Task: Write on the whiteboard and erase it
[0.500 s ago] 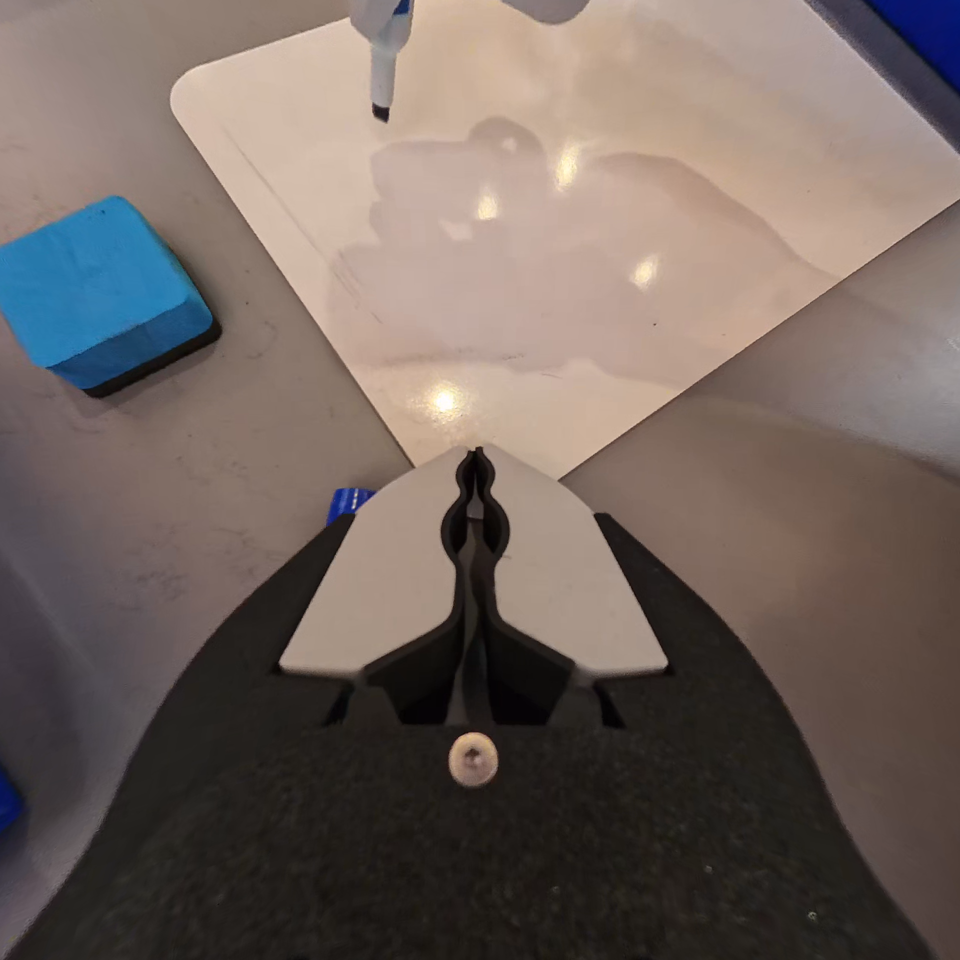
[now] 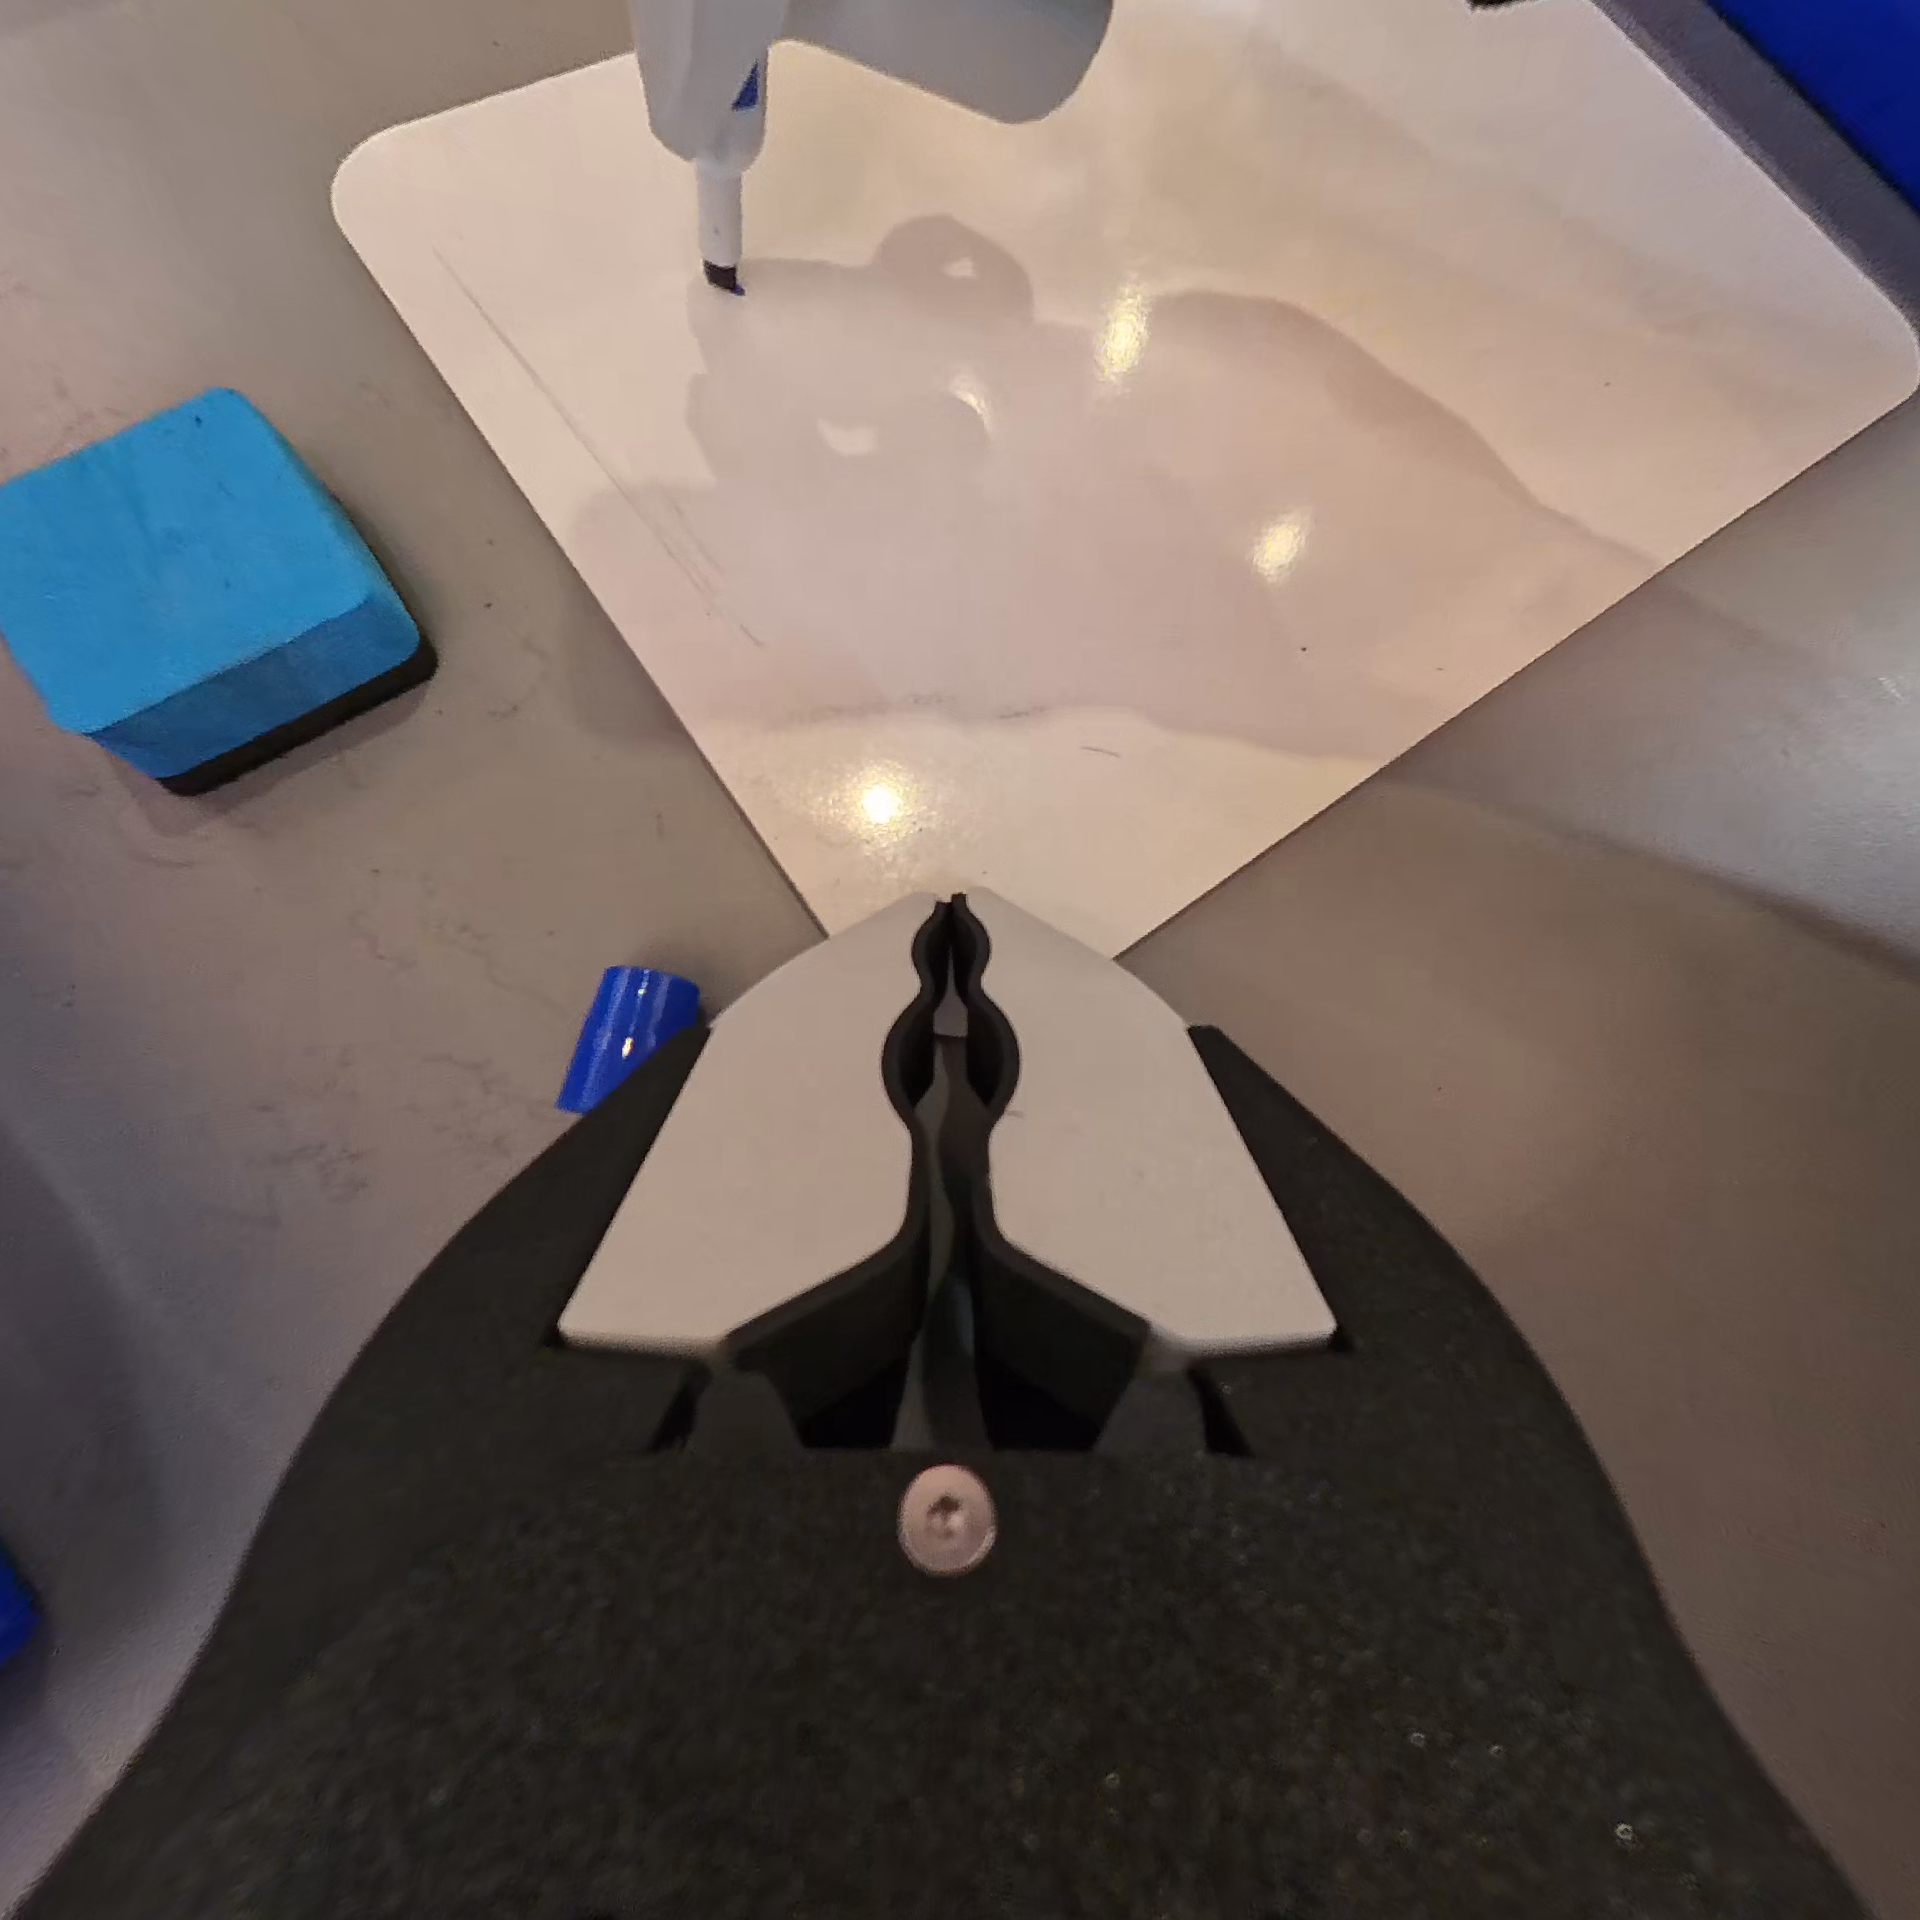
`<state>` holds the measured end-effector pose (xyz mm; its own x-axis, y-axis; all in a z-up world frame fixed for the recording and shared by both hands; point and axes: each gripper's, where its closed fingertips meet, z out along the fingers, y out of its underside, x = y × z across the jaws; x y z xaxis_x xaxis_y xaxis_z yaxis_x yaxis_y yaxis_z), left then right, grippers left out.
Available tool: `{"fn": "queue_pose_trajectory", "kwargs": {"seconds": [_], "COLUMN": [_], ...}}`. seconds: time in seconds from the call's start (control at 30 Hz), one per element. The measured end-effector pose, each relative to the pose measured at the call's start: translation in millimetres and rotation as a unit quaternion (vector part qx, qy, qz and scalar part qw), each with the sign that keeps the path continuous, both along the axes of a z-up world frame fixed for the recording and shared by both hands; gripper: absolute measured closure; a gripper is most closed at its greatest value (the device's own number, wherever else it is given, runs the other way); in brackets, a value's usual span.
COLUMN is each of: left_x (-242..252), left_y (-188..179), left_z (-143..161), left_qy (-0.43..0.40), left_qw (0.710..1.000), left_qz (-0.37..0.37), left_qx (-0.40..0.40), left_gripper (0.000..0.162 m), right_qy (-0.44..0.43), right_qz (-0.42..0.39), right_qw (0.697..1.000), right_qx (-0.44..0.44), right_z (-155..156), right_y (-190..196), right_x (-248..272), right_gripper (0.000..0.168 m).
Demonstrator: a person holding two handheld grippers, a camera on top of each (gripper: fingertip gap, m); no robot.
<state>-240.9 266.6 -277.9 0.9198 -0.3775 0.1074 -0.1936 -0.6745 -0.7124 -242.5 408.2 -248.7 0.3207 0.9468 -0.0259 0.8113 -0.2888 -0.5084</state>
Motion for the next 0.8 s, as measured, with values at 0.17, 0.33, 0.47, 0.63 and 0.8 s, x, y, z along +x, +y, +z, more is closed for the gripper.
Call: {"fn": "queue_pose_trajectory", "kwargs": {"seconds": [0.17, 0.33, 0.47, 0.63, 0.8], "left_x": [-0.1, -0.1, -0.2, -0.2, -0.2], "left_y": [0.1, 0.1, 0.3, 0.4, 0.4], "left_z": [0.0, 0.0, 0.0, 0.0, 0.0], "left_qy": [0.0, 0.0, 0.0, -0.001, 0.0], "left_qw": [1.0, 1.0, 1.0, 1.0, 1.0], "left_qz": [0.0, 0.0, 0.0, 0.0, 0.001], "left_qx": [0.0, 0.0, 0.0, -0.001, 0.0], "left_gripper": [0.162, 0.162, 0.162, 0.162, 0.162], "right_qy": [0.001, -0.001, -0.003, -0.003, -0.004], "right_qz": [0.005, 0.018, 0.029, 0.045, 0.055], "right_qw": [1.0, 1.0, 1.0, 0.999, 0.998], "right_qx": [0.001, 0.002, 0.002, -0.001, -0.003], "right_z": [-0.1, -0.1, -0.1, -0.1, -0.2], "right_y": [5.1, 3.3, -2.4, -16.4, -33.3], "right_x": [-8.0, -21.8, -31.4, -40.0, -43.1], "right_gripper": [0.149, 0.149, 0.149, 0.149, 0.149]}}
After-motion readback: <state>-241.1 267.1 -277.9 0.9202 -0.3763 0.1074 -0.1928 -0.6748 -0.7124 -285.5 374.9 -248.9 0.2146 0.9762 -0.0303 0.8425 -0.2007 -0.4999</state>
